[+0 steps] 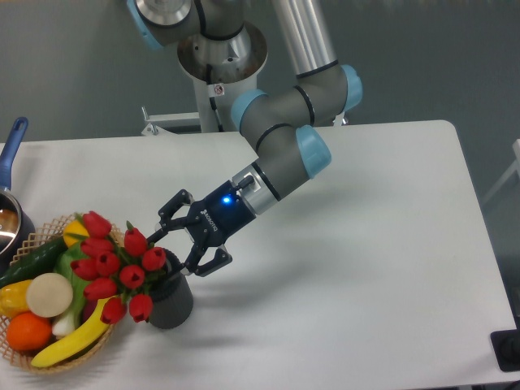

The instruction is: Insert the flowers into the vase

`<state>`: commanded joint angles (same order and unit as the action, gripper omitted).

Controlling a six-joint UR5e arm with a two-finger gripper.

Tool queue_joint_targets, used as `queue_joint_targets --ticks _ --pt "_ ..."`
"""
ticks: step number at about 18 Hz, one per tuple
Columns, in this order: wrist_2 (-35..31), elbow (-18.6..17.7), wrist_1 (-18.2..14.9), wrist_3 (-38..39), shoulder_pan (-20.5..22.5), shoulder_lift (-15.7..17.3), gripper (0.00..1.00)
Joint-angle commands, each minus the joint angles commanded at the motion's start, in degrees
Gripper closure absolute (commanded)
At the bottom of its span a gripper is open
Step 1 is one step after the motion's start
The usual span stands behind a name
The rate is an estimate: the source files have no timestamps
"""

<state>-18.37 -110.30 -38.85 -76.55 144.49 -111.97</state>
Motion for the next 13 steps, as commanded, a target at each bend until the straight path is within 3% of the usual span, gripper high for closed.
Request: queue_joint_targets --ticks 4,13 --pt "0.0 0.0 -0.1 0.0 2.5 1.1 0.01" --pt "-0.3 0.4 -0.2 -0.3 17.1 2.3 0.0"
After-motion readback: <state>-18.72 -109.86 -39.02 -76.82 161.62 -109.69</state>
